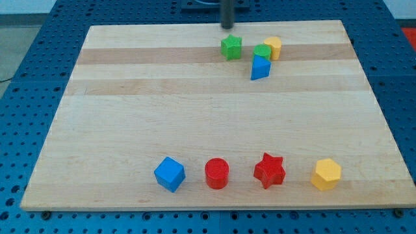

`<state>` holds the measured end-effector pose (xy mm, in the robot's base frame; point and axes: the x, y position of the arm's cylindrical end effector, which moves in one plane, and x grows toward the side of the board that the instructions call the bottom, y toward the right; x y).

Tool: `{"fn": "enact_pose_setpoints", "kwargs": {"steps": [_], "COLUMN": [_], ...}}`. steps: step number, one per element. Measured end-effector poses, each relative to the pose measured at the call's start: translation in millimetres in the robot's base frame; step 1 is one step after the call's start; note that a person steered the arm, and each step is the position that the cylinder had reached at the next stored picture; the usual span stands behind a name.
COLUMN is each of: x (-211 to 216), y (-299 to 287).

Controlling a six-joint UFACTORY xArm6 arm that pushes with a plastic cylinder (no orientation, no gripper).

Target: Push yellow heart closer to yellow hexagon

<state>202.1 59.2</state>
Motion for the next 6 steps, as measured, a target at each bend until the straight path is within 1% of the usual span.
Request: {"fn": "enact_pose_setpoints", "kwargs": {"steps": [1,2,4,6], "x": [29,45,119,175], "y": [20,43,73,131]}}
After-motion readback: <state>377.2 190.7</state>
